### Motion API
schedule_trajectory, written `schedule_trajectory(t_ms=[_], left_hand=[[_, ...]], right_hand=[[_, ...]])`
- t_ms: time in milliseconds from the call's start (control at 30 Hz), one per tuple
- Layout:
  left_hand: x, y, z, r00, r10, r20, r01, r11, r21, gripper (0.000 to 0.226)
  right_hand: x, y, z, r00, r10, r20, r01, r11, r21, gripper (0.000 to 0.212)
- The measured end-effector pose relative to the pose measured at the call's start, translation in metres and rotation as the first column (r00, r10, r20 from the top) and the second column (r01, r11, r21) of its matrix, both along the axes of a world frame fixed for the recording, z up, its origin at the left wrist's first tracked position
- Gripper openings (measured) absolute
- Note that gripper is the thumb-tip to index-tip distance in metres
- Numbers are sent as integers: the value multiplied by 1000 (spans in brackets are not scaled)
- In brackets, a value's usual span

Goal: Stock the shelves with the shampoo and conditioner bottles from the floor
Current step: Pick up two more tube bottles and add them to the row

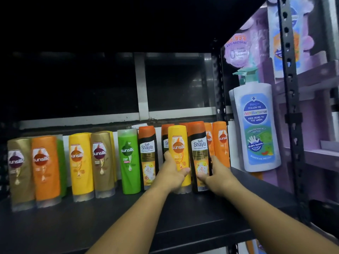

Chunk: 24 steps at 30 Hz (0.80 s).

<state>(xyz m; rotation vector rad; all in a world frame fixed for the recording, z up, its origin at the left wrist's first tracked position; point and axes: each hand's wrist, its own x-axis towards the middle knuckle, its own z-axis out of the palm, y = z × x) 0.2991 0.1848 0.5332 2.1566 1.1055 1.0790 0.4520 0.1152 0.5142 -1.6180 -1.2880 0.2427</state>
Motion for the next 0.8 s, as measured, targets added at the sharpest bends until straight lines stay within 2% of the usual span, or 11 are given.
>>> schedule_trajectory(t_ms=[133,233,400,467,600,800], left_hand=[[8,17,-9,996,58,73,-62,996,57,56],[9,26,-17,990,91,109,-103,989,108,64],[5,30,-25,993,121,0,-120,985,120,94],[3,31,-28,990,134,-46,-129,986,104,97],[2,31,-29,979,190,-72,-183,979,95,88],[0,29,-25,966,249,-66,-243,966,92,50]], right_hand=[[0,24,-1,999,-28,26,27,999,27,58],[0,34,-9,999,-32,23,30,996,85,57],[5,37,-17,996,45,71,-49,996,68,66],[6,37,-17,994,62,92,-66,997,43,70],[6,36,-17,988,74,132,-80,996,42,69],[6,43,-22,975,0,224,-7,999,31,56]])
